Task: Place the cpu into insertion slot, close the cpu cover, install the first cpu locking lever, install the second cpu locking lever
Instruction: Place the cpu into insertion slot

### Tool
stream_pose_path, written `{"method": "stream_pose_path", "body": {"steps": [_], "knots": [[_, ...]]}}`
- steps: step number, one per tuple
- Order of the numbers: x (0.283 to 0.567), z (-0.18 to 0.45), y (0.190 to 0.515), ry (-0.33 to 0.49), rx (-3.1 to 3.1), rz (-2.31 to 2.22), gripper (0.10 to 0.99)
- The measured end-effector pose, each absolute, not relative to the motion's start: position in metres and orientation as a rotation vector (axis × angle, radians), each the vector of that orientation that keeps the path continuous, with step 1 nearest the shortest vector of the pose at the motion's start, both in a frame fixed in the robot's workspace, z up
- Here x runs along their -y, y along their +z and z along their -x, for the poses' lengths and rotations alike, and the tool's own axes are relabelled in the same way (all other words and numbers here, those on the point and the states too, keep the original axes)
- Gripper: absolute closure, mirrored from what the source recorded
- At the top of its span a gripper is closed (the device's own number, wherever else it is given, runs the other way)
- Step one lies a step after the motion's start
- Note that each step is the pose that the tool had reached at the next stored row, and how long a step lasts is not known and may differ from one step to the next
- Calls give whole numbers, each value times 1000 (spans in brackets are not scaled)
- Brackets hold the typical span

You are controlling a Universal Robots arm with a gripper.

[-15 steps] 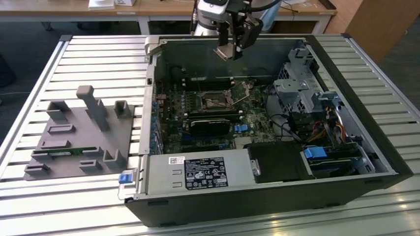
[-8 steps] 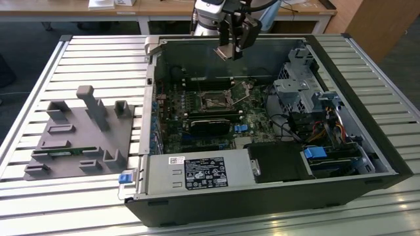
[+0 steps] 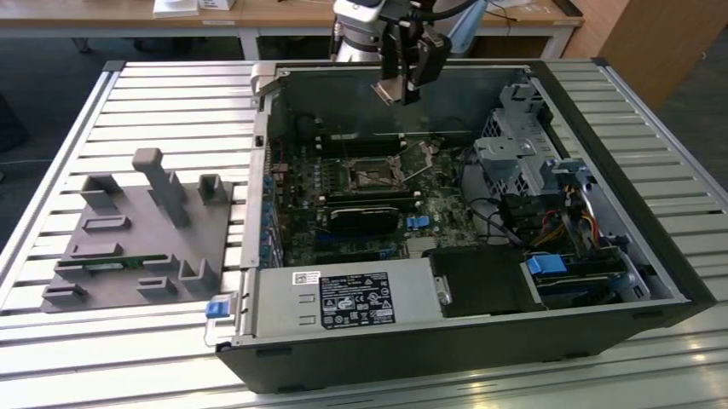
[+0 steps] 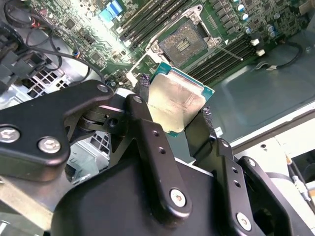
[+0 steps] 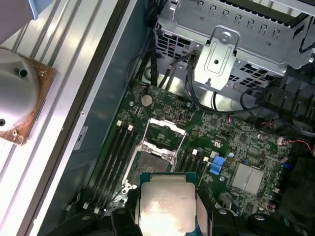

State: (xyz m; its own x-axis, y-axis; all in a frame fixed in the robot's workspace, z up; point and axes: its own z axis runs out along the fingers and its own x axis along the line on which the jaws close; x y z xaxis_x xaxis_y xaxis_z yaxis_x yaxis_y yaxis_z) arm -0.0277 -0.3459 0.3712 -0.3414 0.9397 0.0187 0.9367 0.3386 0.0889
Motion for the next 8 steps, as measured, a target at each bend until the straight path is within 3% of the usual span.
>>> {"method": "stream_pose_path", "body": {"steps": [8], "knots": [[346, 28, 371, 128, -2482, -1858, 545]]}}
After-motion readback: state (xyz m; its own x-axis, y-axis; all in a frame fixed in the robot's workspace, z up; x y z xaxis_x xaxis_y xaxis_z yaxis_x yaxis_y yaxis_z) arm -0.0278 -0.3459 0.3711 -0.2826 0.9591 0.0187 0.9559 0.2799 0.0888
